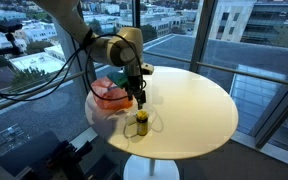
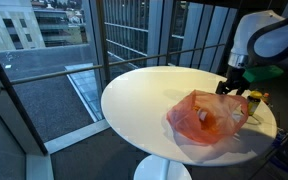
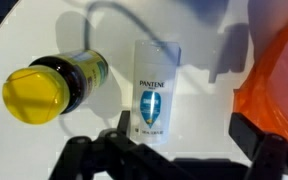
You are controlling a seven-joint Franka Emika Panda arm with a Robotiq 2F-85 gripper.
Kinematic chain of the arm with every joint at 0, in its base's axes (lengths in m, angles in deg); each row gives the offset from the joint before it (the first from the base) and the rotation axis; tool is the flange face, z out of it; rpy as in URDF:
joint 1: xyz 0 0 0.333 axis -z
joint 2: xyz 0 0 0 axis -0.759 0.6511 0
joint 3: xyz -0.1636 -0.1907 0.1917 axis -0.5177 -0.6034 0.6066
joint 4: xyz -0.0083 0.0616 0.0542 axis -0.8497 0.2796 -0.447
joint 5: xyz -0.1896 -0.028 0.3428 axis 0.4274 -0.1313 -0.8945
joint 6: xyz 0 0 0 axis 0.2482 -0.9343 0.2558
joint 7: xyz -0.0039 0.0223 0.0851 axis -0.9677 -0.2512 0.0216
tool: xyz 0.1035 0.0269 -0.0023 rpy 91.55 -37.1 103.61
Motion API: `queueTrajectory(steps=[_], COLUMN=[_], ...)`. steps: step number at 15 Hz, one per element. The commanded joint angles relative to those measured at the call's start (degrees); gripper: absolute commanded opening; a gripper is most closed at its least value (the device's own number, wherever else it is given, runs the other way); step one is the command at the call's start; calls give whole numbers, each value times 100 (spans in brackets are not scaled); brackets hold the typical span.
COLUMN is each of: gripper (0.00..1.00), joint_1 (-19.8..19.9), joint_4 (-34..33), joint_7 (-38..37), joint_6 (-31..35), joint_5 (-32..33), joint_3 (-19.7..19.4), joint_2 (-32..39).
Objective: Remove the white lotion bottle from the plastic bag
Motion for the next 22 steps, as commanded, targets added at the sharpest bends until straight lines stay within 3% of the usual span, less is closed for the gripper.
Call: queueTrajectory(steps=[1, 9, 13, 18, 22], gripper=[100, 100, 100, 100, 100], joint_1=[-57, -167, -307, -323, -251], joint_4=[188, 1119, 1636, 1858, 1800], joint_7=[75, 783, 1747, 2482, 2353], joint_6=[-776, -1719, -1875, -2278, -2306], joint_5=[71, -64, -518, -976, -876], joint_3=[50, 559, 467, 280, 358], joint_2=[-861, -2938, -3882, -4610, -4558])
